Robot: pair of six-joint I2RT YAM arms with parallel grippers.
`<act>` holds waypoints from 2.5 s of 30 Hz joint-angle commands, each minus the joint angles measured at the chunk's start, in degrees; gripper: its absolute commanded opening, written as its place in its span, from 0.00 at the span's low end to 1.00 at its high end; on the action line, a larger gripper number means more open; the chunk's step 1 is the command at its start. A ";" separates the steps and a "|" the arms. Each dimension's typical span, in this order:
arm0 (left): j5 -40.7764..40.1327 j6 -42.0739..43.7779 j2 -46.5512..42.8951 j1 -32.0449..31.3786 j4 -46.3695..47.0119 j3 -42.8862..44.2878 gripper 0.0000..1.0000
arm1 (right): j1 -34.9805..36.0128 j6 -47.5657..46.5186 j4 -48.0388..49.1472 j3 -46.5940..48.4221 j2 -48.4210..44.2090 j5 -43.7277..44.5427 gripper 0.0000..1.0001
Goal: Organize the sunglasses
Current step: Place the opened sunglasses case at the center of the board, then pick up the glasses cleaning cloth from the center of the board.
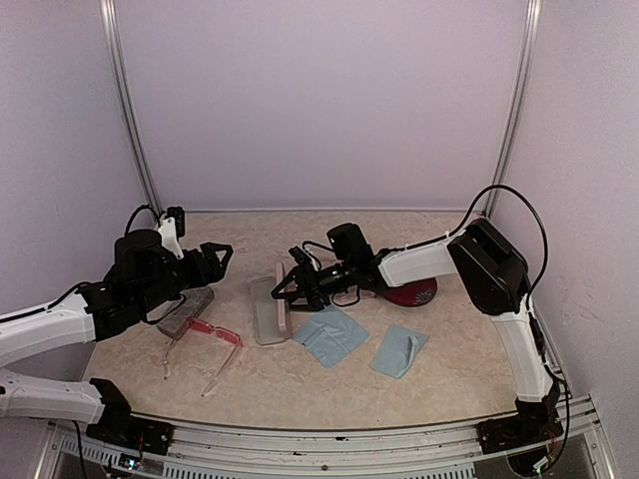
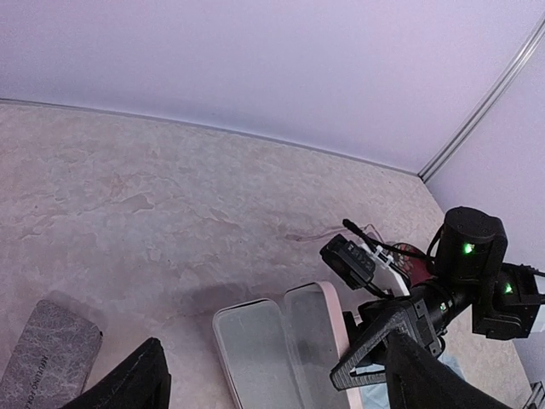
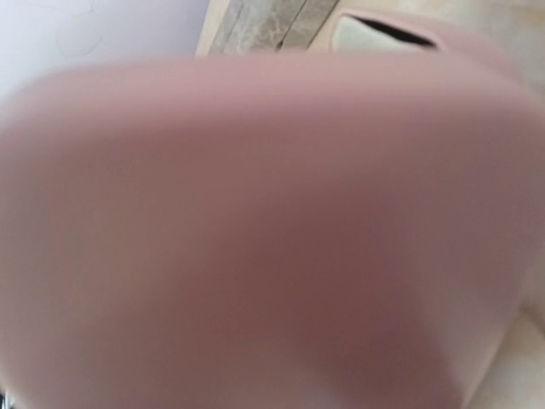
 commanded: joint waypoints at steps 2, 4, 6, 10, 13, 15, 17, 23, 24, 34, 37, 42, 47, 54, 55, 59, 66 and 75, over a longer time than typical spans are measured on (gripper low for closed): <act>-0.89 0.09 -0.46 0.42 -0.56 0.46 0.85 | -1.71 0.52 1.88 1.83 1.67 0.07 0.77; -0.89 0.11 -0.32 0.40 -0.54 0.61 0.85 | -2.08 0.52 1.72 2.07 2.02 -0.21 0.79; -0.84 0.09 -0.11 0.38 -0.42 0.59 0.85 | -2.40 0.26 1.38 2.49 2.43 -0.25 0.82; -0.87 0.19 0.15 0.41 -0.20 0.56 0.85 | -2.55 -0.62 -0.32 4.12 3.50 -0.13 0.88; -0.95 0.19 0.23 0.43 -0.27 0.41 0.85 | -2.63 -1.32 -1.40 4.85 4.11 0.36 0.90; -0.93 0.14 0.18 0.41 -0.28 0.20 0.85 | -2.72 -2.06 -2.50 5.07 3.97 1.01 0.91; -0.90 0.04 0.00 0.37 -0.28 -0.02 0.85 | -2.89 -3.04 -3.54 5.07 3.61 1.79 0.94; -0.79 -0.13 0.10 0.44 -0.03 -0.51 0.85 | -3.34 -5.50 -5.80 4.37 1.53 4.01 1.00; -0.76 -0.14 0.19 0.45 -0.02 -0.57 0.85 | -3.41 -5.99 -6.29 4.42 1.08 4.43 1.00; 0.27 -0.50 0.96 0.40 1.00 -0.82 0.85 | -3.51 -12.13 -12.27 3.47 -5.07 10.57 1.00; 0.75 -0.61 1.67 0.33 1.44 -0.82 0.86 | -3.50 -14.79 -14.49 2.36 -7.95 13.49 1.00; 2.37 -0.20 3.11 0.23 2.19 -0.67 0.86 | -3.51 -20.94 -17.67 -4.36 -15.99 21.91 0.96; 2.62 1.19 5.31 -1.44 3.67 -0.72 0.85 | -3.51 -27.51 -22.69 -14.78 -25.11 31.02 0.90; -2.96 3.65 8.89 -7.91 5.39 -0.46 0.85 | -3.51 -30.01 -29.55 -28.10 -36.58 40.41 0.83; -3.52 3.82 9.40 -8.78 5.79 -0.53 0.86 | -3.51 -30.16 -30.33 -29.51 -37.84 41.38 0.82; -4.34 4.25 12.53 -11.98 7.77 -1.27 0.85 | -3.50 -31.65 -29.93 -34.19 -39.50 41.88 0.77; -7.34 1.83 16.68 -18.18 9.16 -3.18 0.84 | -3.01 -32.99 -21.70 -35.68 -35.04 37.87 0.68; -12.24 -1.37 16.75 -23.76 10.00 -5.15 0.84 | -2.06 -34.49 -22.85 -31.40 -27.46 39.50 0.54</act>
